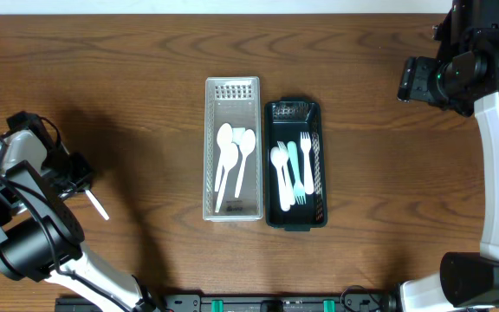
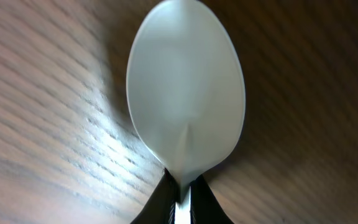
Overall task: Pack container
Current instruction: 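Lower the left gripper onto the last white spoon and grasp it, then carry the spoon into the clear basket and release it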
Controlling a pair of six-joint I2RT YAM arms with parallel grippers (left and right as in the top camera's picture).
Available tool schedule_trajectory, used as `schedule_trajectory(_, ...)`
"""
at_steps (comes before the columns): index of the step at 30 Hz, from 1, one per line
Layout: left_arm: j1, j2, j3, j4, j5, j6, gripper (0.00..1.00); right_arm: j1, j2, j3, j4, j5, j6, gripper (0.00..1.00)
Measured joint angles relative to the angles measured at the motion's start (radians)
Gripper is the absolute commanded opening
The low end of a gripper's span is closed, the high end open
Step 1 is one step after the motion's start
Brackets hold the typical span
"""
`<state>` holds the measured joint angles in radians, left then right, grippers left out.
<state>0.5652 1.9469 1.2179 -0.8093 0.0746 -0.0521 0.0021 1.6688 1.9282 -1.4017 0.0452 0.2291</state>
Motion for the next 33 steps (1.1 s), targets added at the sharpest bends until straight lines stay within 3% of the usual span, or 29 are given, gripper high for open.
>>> schedule_trajectory(8, -0.146, -0.088, 0.011, -0.130, -0.002, -0.012, 0.06, 0.000, 0.000, 0.000, 0.012, 0.000, -0.004, 0.76)
schedule_trajectory(15, -0.497, -0.441, 0.075, -0.149, -0.002, -0.027, 0.06, 0.000, 0.000, 0.000, 0.015, 0.000, -0.007, 0.76)
schedule_trajectory(19, -0.720, -0.548, 0.086, -0.129, 0.004, -0.028, 0.06, 0.000, 0.000, 0.000, 0.015, 0.000, -0.007, 0.76)
schedule_trajectory(23, -0.904, -0.522, 0.086, -0.086, 0.006, -0.051, 0.06, 0.000, 0.000, 0.000, 0.016, 0.000, -0.007, 0.76)
schedule_trajectory(29, -1.022, -0.389, 0.085, -0.016, 0.005, -0.079, 0.06, 0.000, 0.000, 0.000, 0.016, 0.000, -0.007, 0.76)
schedule_trajectory(31, -1.041, -0.337, 0.085, -0.005, 0.005, -0.083, 0.15, 0.000, 0.000, 0.000, 0.015, 0.000, -0.007, 0.76)
schedule_trajectory(33, -1.052, -0.283, 0.084, 0.000, 0.005, -0.083, 0.31, 0.000, 0.000, 0.000, 0.014, 0.000, -0.007, 0.76)
